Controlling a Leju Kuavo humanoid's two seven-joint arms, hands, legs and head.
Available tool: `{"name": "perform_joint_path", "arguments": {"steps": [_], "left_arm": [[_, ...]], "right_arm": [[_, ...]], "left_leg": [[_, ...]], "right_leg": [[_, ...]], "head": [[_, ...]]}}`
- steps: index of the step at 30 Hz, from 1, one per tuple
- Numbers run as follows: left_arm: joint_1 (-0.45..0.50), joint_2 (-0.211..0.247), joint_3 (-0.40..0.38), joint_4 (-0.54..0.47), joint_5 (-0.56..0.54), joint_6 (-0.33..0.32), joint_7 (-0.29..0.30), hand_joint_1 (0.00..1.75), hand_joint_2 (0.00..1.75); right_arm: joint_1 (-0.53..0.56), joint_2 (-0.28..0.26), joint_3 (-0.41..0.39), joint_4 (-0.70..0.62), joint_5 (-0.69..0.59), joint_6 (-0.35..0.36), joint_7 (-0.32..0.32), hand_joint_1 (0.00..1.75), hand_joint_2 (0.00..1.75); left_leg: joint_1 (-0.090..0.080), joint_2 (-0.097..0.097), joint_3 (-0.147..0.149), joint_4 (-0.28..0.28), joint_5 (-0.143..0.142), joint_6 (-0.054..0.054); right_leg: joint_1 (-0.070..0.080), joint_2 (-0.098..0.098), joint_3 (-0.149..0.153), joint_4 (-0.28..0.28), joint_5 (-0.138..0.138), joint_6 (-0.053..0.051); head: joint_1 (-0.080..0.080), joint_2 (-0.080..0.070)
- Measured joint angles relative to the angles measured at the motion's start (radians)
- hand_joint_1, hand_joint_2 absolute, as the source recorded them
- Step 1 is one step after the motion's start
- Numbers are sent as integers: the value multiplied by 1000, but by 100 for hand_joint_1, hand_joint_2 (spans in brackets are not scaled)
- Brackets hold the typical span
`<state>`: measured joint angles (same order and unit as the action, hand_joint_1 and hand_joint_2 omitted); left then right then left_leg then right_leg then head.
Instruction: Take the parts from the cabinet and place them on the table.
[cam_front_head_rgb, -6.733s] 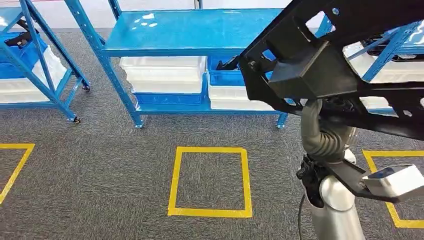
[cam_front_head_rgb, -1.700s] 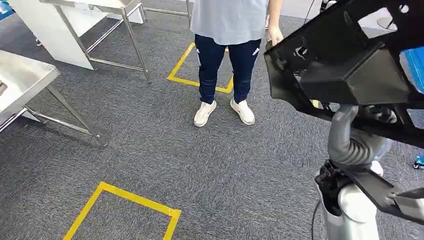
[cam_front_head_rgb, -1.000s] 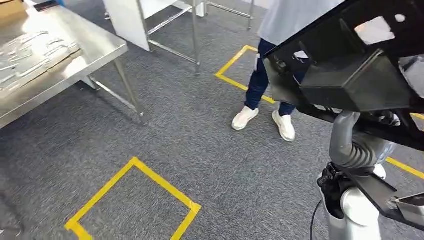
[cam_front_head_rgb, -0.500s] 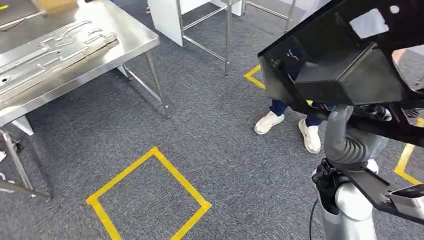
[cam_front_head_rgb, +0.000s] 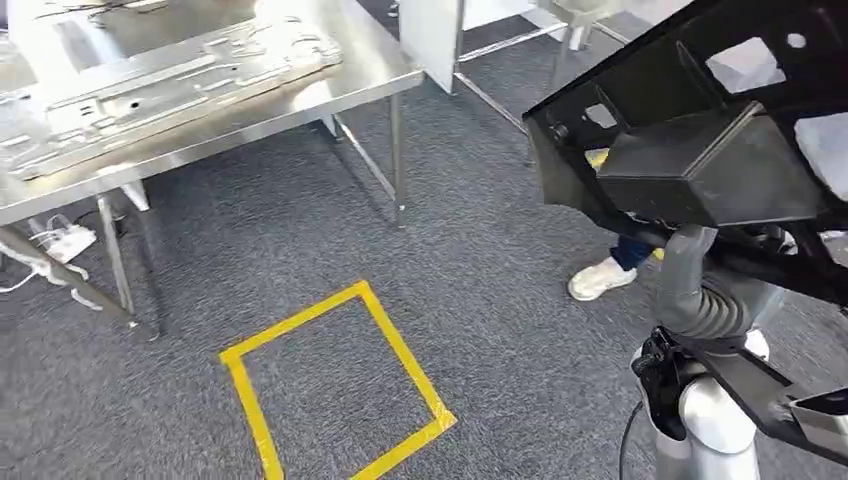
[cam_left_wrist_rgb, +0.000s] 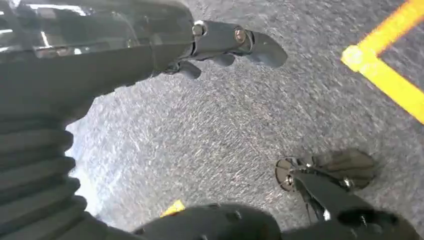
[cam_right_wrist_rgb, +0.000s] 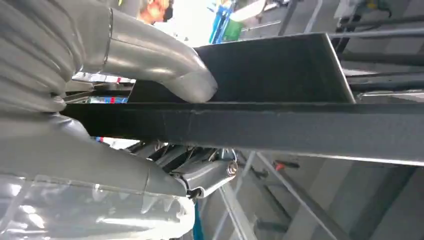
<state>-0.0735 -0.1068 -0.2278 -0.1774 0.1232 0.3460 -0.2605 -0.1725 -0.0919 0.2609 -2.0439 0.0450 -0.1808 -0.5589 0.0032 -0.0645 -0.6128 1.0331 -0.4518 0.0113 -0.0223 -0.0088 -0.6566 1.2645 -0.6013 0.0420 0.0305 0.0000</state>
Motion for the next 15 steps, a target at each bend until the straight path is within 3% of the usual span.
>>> {"name": "perform_joint_path", "arguments": {"steps": [1,2,3,5,7,8,9,10,12,13,14,15], "left_arm": [[0,0,1,0,0,0,0,0,175],[0,0,2,0,2,-1,0,0,175],[-1,0,3,0,2,-2,0,0,175],[1,0,8,0,2,-1,0,0,175],[6,0,10,0,3,-1,0,0,175],[6,3,12,0,3,-1,0,0,175],[4,3,11,0,2,-1,1,0,175],[4,3,12,0,2,-1,2,0,175],[2,4,12,0,2,-1,1,0,175],[1,4,13,0,2,-1,1,0,175],[-1,4,13,0,2,0,2,0,175],[-1,5,13,0,2,0,3,0,175]], "right_arm": [[0,0,0,0,0,0,0,175,175],[0,0,0,0,0,0,0,175,175],[0,0,0,0,0,0,-1,175,175],[2,0,0,-1,0,0,0,175,175],[1,1,1,-1,1,0,-1,175,175],[-1,2,1,-1,1,0,-1,175,175],[-1,3,1,-1,2,0,0,175,175],[-1,3,1,-1,2,0,-1,175,175],[0,3,0,-1,-1,0,-2,175,175],[2,3,0,-1,-9,1,-4,175,175],[3,3,0,-1,-16,3,-5,175,175],[3,3,0,-1,-17,3,-5,175,175]], "left_leg": [[2,-15,2,1,0,-1],[4,-30,2,4,-1,-5],[0,-41,-4,9,-1,-13],[1,-62,-17,8,5,-24],[6,-82,-19,-1,13,-37],[5,-45,-19,7,7,-38],[-3,17,-31,37,-16,-40],[-2,42,-59,101,-53,-42],[1,55,-131,264,-123,-44],[4,55,-155,317,-134,-47],[7,56,-149,311,-120,-48],[11,56,-120,256,-86,-49]], "right_leg": [[-2,10,36,-89,54,1],[-7,45,76,-186,103,3],[-9,91,89,-217,88,2],[-10,80,91,-229,87,0],[-10,59,95,-232,90,-14],[-20,43,99,-237,94,-19],[-19,35,102,-239,93,-28],[-17,23,103,-239,92,-32],[-16,5,105,-238,90,-35],[-17,-3,105,-238,90,-34],[-18,-8,106,-238,88,-33],[-19,-10,109,-238,86,-31]], "head": [[3,0],[6,0],[9,0],[7,0],[0,0],[-3,0],[-13,0],[-23,0],[-25,0],[-28,0],[-29,0],[-30,0]]}}
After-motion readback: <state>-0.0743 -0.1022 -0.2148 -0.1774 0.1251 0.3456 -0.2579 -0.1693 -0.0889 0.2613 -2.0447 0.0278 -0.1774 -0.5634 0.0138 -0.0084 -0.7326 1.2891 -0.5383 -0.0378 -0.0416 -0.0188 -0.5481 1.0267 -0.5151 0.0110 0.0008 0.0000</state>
